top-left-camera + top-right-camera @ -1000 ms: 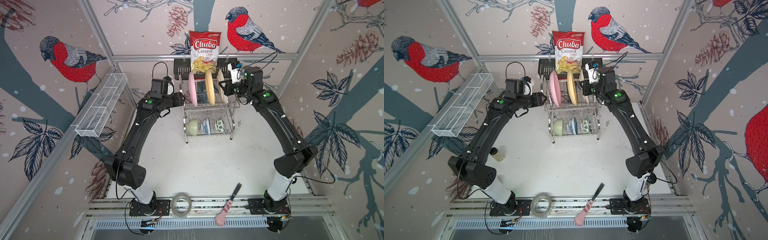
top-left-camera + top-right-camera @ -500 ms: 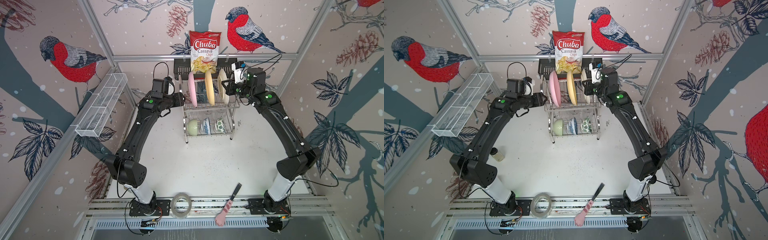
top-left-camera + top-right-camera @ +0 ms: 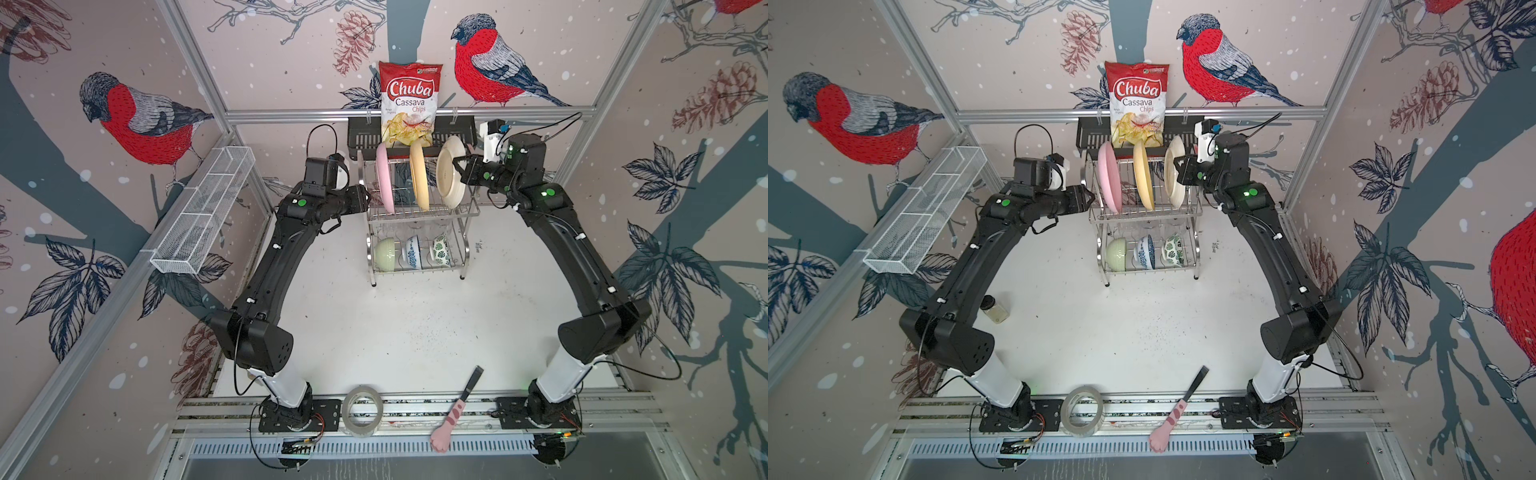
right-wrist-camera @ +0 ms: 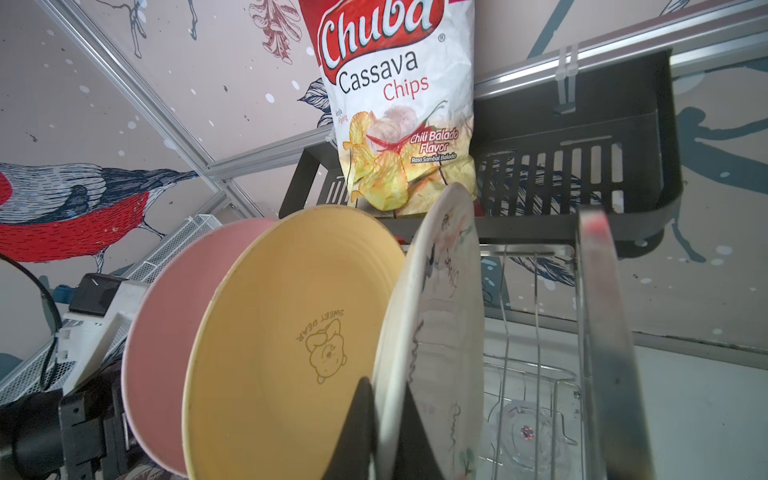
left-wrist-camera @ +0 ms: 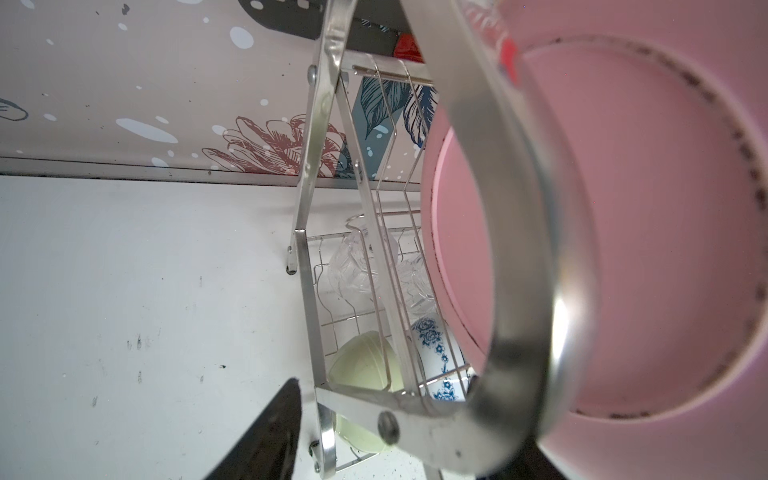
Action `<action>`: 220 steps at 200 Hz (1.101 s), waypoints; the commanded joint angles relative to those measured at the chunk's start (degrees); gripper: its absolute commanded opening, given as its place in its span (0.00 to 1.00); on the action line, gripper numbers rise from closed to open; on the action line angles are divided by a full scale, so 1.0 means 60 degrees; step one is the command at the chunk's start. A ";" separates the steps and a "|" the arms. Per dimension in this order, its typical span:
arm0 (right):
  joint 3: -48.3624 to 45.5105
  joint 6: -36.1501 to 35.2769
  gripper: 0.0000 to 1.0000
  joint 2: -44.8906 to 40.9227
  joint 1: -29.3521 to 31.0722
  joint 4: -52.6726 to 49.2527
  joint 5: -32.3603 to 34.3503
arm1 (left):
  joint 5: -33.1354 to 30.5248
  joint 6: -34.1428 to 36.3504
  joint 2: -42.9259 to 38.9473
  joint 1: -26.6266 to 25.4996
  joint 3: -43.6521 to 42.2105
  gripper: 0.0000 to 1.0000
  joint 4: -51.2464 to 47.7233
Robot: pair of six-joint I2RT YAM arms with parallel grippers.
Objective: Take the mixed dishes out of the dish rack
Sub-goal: 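Close right gripper on the white plate rim and lift it upward, then pull the white plate out of the rack toward the robot with right gripper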
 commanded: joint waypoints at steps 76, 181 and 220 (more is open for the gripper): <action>0.1391 -0.0044 0.00 0.0080 -0.0022 0.0522 -0.0393 | 0.0052 0.0029 -0.0022 0.0014 0.0100 0.63 0.0219; -0.0481 -0.0957 0.00 -0.2625 0.1298 0.0252 0.1068 | 0.0017 -0.0092 -0.0830 0.0182 0.0482 0.72 -0.0234; -0.1941 -0.1200 0.00 -0.4261 0.2649 0.0114 0.1854 | -0.0211 -0.0151 -0.1784 0.0277 0.0014 0.86 -0.0521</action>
